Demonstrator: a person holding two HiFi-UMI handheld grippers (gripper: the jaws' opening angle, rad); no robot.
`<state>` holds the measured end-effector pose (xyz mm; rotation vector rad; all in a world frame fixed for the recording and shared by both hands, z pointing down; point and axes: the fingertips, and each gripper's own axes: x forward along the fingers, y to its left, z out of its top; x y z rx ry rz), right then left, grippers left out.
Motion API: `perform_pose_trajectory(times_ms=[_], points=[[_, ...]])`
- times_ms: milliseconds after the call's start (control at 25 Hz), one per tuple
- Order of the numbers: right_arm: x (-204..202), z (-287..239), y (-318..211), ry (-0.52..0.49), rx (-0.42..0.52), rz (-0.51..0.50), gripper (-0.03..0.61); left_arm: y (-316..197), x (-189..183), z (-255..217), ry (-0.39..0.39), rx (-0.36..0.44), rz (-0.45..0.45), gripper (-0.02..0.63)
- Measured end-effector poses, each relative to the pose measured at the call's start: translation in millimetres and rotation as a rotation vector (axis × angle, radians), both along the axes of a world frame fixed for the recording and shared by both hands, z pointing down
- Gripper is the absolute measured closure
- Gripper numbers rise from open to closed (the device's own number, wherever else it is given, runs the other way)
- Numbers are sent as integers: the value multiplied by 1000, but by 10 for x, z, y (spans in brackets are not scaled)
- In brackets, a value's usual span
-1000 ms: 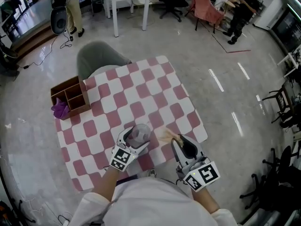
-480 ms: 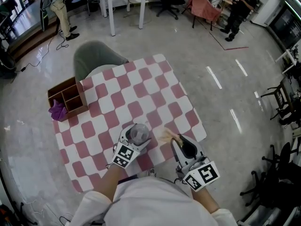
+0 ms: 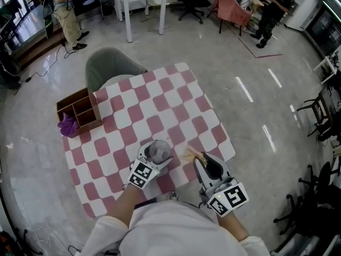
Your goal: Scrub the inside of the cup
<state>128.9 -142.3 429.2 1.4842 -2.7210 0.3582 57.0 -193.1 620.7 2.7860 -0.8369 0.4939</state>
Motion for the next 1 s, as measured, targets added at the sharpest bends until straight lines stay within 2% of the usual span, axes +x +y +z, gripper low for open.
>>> perform_pose_trajectory(times_ms=[240,400,600,760,880,1000], points=[[-30,-35,28,2,12,-1,477,41,-3,-2,0,-1,28,242],[-81,-69,62,-2,20,-16,477,108,-30,-41,-43,-9,35,242],[-231,-98,57,-23,28,-61,477,158,-180,-293,-47,6,3,242],[-425,-168,45,-44,45,-125,477,229,-321,-547,-20,17,-4,242],[-606,-258,34,-49,73,-193,477,280,-445,-703,-75,47,-25,242],[-815,-345,37,-41,107,-272,477,328,-565,-826,-177,85,-48,242]])
